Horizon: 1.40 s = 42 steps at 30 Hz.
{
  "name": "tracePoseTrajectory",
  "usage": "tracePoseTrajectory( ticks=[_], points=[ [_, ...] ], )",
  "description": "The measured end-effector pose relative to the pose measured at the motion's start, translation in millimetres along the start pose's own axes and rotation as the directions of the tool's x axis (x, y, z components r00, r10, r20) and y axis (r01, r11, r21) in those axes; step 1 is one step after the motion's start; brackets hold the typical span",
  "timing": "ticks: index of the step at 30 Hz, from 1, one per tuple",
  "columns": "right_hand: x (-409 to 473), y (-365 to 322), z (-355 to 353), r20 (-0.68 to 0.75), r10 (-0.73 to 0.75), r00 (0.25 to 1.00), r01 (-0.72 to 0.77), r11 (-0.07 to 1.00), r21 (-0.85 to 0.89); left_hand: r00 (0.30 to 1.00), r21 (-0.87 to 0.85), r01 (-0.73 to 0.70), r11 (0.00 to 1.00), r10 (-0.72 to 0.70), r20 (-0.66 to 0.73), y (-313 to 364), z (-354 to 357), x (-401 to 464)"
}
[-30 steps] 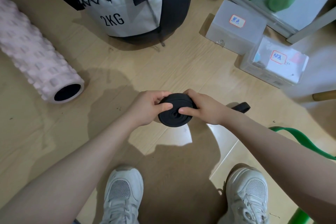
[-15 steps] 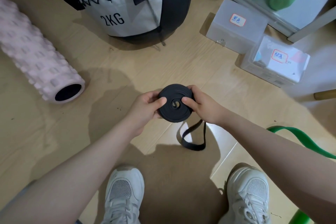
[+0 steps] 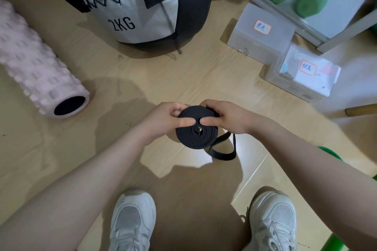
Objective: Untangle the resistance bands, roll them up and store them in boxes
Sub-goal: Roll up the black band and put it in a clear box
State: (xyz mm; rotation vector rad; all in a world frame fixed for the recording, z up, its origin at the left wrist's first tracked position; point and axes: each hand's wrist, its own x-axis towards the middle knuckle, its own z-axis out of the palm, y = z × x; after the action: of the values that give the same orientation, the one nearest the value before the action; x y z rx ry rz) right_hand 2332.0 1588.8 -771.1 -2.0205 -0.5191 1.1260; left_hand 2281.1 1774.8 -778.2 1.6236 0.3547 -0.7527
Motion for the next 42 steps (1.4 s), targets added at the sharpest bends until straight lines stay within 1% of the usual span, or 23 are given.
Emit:
tracePoseTrajectory(
  ticks=[2, 4, 6, 8, 10, 15, 18, 20, 21, 23, 24, 25, 26, 27, 28, 29, 30, 32, 33, 34, 36, 39, 42],
  points=[
    [0.4, -0.5, -2.3, -0.003, 0.001, 1.0, -0.001, 1.0, 0.004, 1.0, -0.002, -0.021, 1.0, 0.021, -0.012, -0.7, 1.2, -0.9],
    [1.0, 0.0, -3.0, -0.065, 0.003, 0.998, -0.001, 1.0, 0.028, 0.999, -0.038, -0.037, 0.999, 0.036, -0.041, -1.9, 0.4, -1.9],
    [1.5, 0.9, -3.8, -0.152, 0.025, 0.988, -0.012, 0.996, 0.084, 0.996, -0.122, -0.063, 0.99, 0.054, -0.075, -2.4, -1.7, -3.8],
    [0.7, 2.3, -3.8, -0.2, 0.044, 0.979, -0.009, 0.985, 0.171, 0.991, -0.238, -0.081, 0.968, 0.052, -0.124, -2.6, -4.9, -5.5],
    [0.0, 2.6, -3.2, -0.223, 0.029, 0.974, 0.022, 0.974, 0.224, 0.982, -0.306, -0.105, 0.946, 0.049, -0.184, -2.9, -6.3, -8.1],
    [-1.4, 0.2, 10.7, -0.244, 0.002, 0.97, 0.055, 0.972, 0.229, 0.957, -0.395, -0.167, 0.903, 0.053, -0.285, -7.3, -1.0, -9.1],
    [-0.4, -1.2, 20.5, -0.293, -0.01, 0.956, 0.09, 0.961, 0.262, 0.954, -0.499, -0.159, 0.852, 0.003, -0.299, -7.3, 3.4, -6.7],
    [2.0, -3.3, 18.5, -0.309, 0.006, 0.951, 0.082, 0.96, 0.269, 0.963, -0.564, -0.122, 0.817, -0.04, -0.267, -10.2, 9.2, -7.8],
    [2.2, -4.0, 15.5, -0.297, 0.009, 0.955, 0.066, 0.968, 0.242, 0.97, -0.576, -0.09, 0.812, -0.061, -0.237, -13.4, 10.9, -8.3],
    [0.7, -3.1, 8.8, -0.233, -0.003, 0.973, 0.043, 0.986, 0.164, 0.988, -0.548, -0.014, 0.836, -0.071, -0.134, -16.0, 6.0, -10.0],
    [-0.8, -2.8, 6.1, -0.184, -0.008, 0.983, 0.031, 0.992, 0.122, 0.996, -0.5, 0.018, 0.866, -0.058, -0.065, -15.8, -0.1, -11.0],
    [-2.8, -3.0, 3.9, -0.13, -0.013, 0.991, 0.021, 0.998, 0.065, 1.0, -0.392, 0.025, 0.92, -0.028, -0.001, -15.1, -7.6, -11.1],
    [-4.0, -3.9, 1.8, -0.077, -0.016, 0.997, 0.015, 1.0, -0.015, 0.998, -0.246, 0.008, 0.969, 0.008, 0.065, -12.7, -14.1, -10.6],
    [-4.2, -5.3, 0.5, -0.025, -0.015, 1.0, 0.012, 0.994, -0.11, 0.99, -0.104, -0.021, 0.994, 0.035, 0.133, -8.9, -18.3, -9.2],
    [-3.7, -6.5, -0.4, 0.018, -0.006, 1.0, 0.009, 0.98, -0.197, 0.982, 0.007, -0.047, 0.999, 0.045, 0.183, -3.9, -18.7, -7.5],
    [-3.0, -8.1, -0.5, 0.049, 0.004, 0.999, 0.009, 0.967, -0.254, 0.978, 0.101, -0.058, 0.993, 0.036, 0.206, 0.5, -16.7, -5.7],
    [-2.1, -9.0, 0.1, 0.067, 0.011, 0.998, 0.009, 0.96, -0.278, 0.979, 0.184, -0.063, 0.981, 0.025, 0.2, 3.9, -13.3, -3.8],
    [-1.8, -9.5, 1.8, 0.074, 0.011, 0.997, 0.01, 0.961, -0.275, 0.989, 0.302, -0.068, 0.951, 0.023, 0.149, 5.9, -7.8, -0.1],
    [-2.3, -8.9, 1.7, 0.058, 0.011, 0.998, 0.004, 0.967, -0.254, 0.991, 0.291, -0.067, 0.954, 0.031, 0.127, 3.8, -6.7, 0.8],
    [-2.6, -8.5, 0.2, 0.025, 0.01, 1.0, -0.004, 0.977, -0.215, 0.993, 0.242, -0.069, 0.968, 0.044, 0.106, 1.0, -5.7, 0.6],
    [-3.4, -8.5, -5.7, -0.066, -0.004, 0.998, -0.005, 0.991, -0.136, 0.996, 0.108, -0.071, 0.992, 0.066, 0.054, -4.1, -5.0, -0.8],
    [-5.5, -7.1, -12.0, -0.189, -0.003, 0.982, 0.002, 1.0, -0.007, 0.996, -0.067, -0.089, 0.994, 0.088, -0.018, -5.3, -3.2, -4.0],
    [-10.1, -1.5, -11.0, -0.216, 0.03, 0.976, 0.001, 0.99, 0.143, 0.987, -0.214, -0.105, 0.971, 0.075, -0.145, 0.4, -4.2, -4.2]
  ],
)
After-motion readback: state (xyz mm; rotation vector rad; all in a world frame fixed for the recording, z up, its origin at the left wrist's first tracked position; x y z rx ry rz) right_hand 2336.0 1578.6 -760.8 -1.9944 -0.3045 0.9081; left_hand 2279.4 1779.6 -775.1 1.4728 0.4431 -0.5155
